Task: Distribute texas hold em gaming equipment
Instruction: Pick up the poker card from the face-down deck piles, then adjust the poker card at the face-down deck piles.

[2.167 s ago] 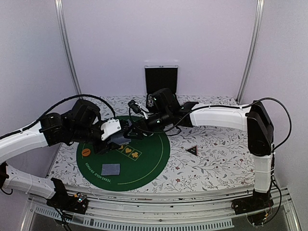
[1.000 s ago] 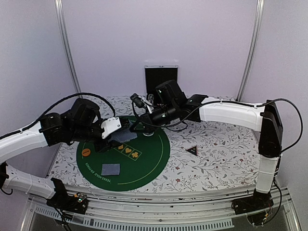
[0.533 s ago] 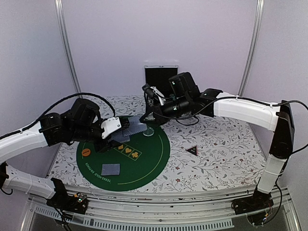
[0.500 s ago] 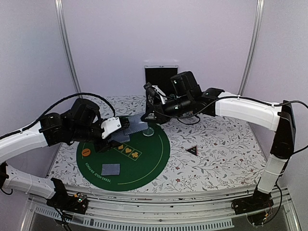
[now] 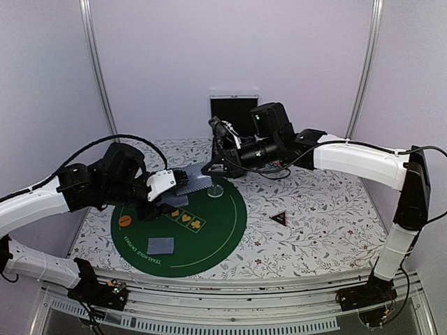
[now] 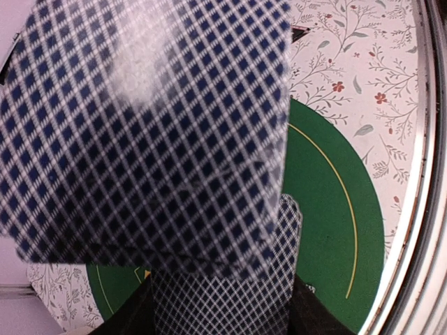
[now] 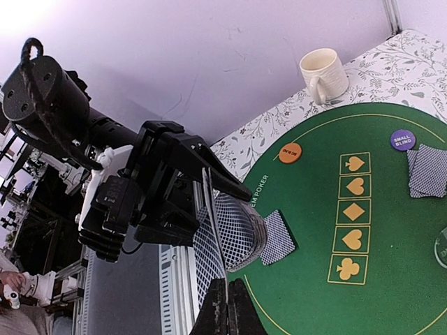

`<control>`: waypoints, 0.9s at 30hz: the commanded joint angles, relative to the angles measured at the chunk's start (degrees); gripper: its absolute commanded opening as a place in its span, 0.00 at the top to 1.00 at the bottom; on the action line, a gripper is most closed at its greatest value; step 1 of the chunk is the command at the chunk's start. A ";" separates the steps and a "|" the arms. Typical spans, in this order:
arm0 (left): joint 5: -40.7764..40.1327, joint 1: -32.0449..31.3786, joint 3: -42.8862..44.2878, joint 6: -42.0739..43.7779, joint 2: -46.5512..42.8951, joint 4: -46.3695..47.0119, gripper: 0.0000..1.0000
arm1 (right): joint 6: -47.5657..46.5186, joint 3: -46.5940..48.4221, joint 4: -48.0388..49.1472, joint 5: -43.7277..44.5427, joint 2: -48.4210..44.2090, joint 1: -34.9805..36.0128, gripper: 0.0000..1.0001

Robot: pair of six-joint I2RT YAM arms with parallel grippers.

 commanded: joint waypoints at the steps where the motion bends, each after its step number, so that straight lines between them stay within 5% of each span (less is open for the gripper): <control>1: 1.27 -0.73 0.98 0.09 -0.35 0.53 0.47 | -0.23 0.17 1.66 -1.69 2.41 1.34 0.98; 27: 1.61 -0.75 0.49 0.32 -1.02 0.66 0.45 | -20.63 6.72 -12.17 -0.43 6.61 5.34 0.98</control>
